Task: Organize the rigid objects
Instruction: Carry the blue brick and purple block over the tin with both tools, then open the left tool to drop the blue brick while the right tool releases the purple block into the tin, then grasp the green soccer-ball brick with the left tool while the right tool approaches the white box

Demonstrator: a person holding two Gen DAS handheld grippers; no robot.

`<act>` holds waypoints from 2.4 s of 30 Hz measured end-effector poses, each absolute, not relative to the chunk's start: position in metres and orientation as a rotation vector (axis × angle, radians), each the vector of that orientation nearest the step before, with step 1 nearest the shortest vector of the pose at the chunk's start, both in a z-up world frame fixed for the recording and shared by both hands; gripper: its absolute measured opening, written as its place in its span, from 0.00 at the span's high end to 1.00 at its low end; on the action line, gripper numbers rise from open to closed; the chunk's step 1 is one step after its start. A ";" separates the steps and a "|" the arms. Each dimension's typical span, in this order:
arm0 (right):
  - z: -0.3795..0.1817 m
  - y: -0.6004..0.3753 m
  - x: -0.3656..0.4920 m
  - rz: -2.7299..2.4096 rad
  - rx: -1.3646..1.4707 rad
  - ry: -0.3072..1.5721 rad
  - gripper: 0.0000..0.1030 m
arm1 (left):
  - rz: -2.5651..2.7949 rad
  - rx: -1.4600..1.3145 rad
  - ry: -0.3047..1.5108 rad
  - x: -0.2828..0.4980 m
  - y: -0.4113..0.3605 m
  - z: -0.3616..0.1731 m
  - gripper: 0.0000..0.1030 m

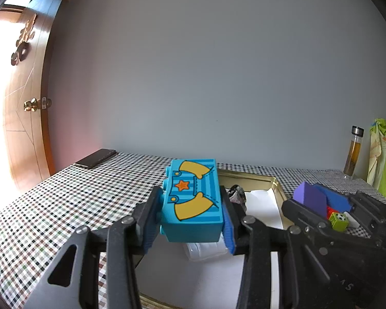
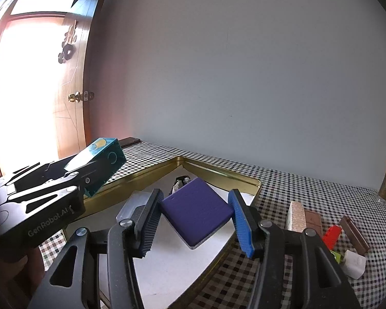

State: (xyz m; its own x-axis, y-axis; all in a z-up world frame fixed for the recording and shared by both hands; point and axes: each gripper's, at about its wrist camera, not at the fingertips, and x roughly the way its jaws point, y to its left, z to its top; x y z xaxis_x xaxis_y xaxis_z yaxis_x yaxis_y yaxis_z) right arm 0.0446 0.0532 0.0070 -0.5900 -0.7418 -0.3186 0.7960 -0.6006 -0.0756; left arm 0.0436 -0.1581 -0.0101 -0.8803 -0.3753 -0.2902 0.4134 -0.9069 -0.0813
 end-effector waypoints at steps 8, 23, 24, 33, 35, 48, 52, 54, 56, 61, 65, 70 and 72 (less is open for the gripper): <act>0.008 0.049 0.045 -2.194 0.321 0.263 0.46 | -2.689 0.402 0.195 0.036 -0.167 -0.010 0.60; 0.004 0.032 0.039 -2.161 0.368 0.271 0.46 | -2.688 0.495 0.194 0.017 -0.180 -0.013 0.60; 0.004 0.031 0.038 -2.161 0.373 0.272 0.46 | -2.687 0.503 0.191 0.015 -0.180 -0.013 0.60; 0.000 0.021 0.021 -2.151 0.457 0.262 0.46 | -2.691 0.609 0.171 0.002 -0.184 -0.019 0.60; -0.001 0.019 0.018 -2.147 0.478 0.262 0.46 | -2.687 0.629 0.171 -0.001 -0.185 -0.020 0.60; -0.001 0.031 0.010 -2.152 0.520 0.222 0.26 | -2.610 0.573 0.176 0.011 -0.182 -0.020 0.08; 0.003 0.051 0.013 -2.175 0.496 0.206 0.24 | -2.629 0.513 0.178 0.017 -0.167 -0.013 0.03; 0.005 0.063 0.009 -2.191 0.504 0.193 0.23 | -2.651 0.501 0.166 0.018 -0.154 -0.010 0.02; 0.007 0.081 0.005 -2.202 0.505 0.176 0.23 | -2.689 0.489 0.142 0.018 -0.138 -0.006 0.01; 0.010 0.138 -0.017 -2.292 0.496 0.173 0.21 | -2.769 0.483 0.077 0.010 -0.094 0.002 0.01; 0.006 0.180 -0.041 -2.402 0.505 0.194 0.19 | -2.856 0.568 0.051 -0.010 -0.054 0.002 0.01; -0.001 0.221 -0.084 -2.484 0.600 0.131 0.19 | -2.931 0.693 -0.020 -0.041 -0.005 -0.009 0.01; -0.005 0.230 -0.098 -2.498 0.666 0.109 0.19 | -2.943 0.769 -0.051 -0.058 0.011 -0.014 0.01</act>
State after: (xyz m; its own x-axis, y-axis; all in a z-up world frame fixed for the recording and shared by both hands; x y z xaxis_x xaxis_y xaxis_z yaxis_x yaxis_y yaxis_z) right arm -0.0976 0.2305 -0.0053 -0.7277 -0.4881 -0.4819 0.5283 -0.8469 0.0602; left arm -0.0577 0.0107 -0.0143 -0.8675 -0.1044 -0.4864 0.0876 -0.9945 0.0572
